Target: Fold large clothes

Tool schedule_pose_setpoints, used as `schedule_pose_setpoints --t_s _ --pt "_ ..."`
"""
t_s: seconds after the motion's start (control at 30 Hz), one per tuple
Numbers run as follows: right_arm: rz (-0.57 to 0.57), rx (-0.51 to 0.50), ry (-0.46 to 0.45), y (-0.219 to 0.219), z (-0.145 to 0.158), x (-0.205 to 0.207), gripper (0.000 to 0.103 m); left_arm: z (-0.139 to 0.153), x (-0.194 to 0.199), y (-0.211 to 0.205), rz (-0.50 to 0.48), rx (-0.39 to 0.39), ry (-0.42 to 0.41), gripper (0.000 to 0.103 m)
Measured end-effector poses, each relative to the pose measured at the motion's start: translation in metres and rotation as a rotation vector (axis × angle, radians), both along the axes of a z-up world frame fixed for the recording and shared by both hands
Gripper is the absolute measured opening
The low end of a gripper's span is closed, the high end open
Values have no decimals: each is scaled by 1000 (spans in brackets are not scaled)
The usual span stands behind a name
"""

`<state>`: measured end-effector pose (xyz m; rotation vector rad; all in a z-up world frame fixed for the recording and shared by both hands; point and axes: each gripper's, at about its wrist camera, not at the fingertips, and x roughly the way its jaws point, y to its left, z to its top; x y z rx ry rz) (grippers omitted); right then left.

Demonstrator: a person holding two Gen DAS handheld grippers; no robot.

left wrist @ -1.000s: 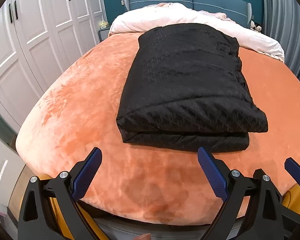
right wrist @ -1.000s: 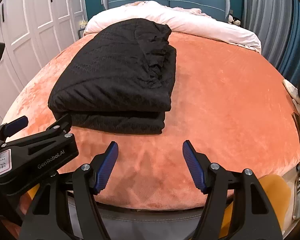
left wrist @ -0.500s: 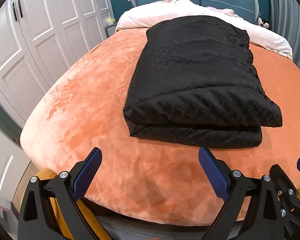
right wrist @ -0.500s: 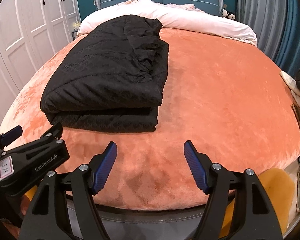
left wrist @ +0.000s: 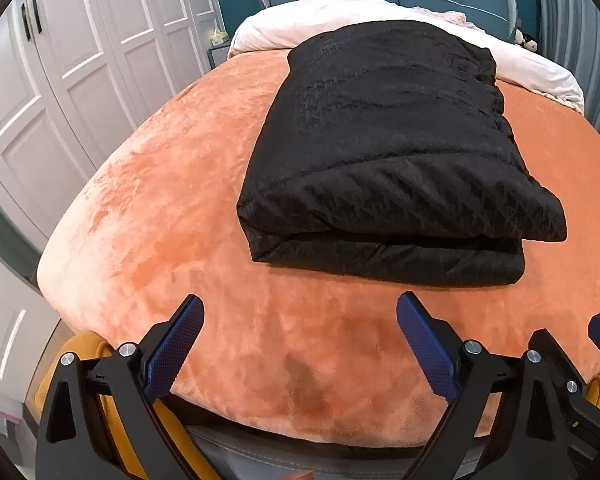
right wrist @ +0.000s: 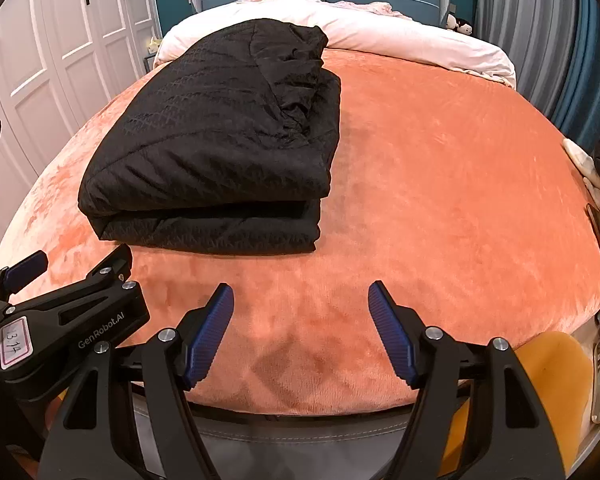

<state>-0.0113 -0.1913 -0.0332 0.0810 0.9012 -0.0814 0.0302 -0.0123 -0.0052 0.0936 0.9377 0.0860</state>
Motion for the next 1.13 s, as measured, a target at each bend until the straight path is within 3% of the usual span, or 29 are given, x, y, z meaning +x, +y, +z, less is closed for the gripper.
schedule_pose_setpoints --t_s 1.13 --pt "-4 -13 5 2 -5 -1 67 -10 4 7 -9 -4 27 93"
